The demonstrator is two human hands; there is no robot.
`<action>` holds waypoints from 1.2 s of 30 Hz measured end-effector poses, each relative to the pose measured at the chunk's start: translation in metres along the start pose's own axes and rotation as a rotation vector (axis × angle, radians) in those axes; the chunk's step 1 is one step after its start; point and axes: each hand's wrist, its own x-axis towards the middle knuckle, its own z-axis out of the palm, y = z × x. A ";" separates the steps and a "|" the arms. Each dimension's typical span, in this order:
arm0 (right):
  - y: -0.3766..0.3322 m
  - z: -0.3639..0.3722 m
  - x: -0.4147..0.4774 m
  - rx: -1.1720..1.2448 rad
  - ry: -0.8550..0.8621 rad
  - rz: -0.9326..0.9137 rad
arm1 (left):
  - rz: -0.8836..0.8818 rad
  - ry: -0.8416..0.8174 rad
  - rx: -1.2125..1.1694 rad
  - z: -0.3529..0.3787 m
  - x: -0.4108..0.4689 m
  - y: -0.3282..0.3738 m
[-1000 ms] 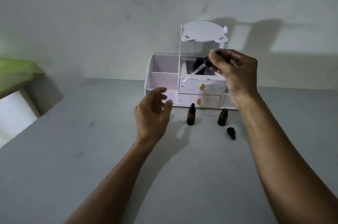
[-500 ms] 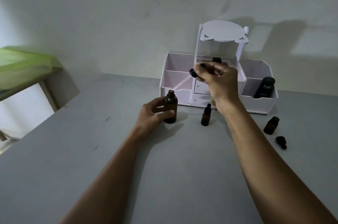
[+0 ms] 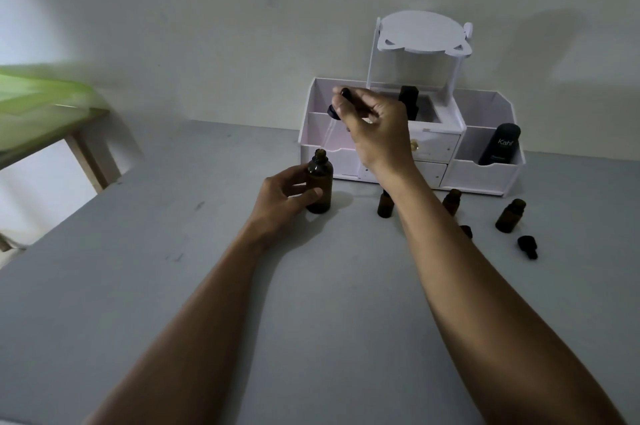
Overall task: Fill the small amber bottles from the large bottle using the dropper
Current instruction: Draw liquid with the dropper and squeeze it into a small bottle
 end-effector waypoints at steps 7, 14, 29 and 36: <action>0.009 0.015 -0.009 -0.153 -0.083 0.035 | 0.001 0.000 0.034 -0.002 0.000 -0.002; 0.030 0.020 -0.022 -0.253 -0.100 0.104 | 0.018 -0.002 0.039 -0.002 -0.002 0.000; 0.030 0.026 -0.021 -0.281 -0.019 0.058 | 0.041 -0.011 0.076 -0.001 -0.005 0.007; 0.015 0.020 -0.009 -0.234 0.011 0.029 | 0.013 0.003 0.084 0.002 -0.005 0.005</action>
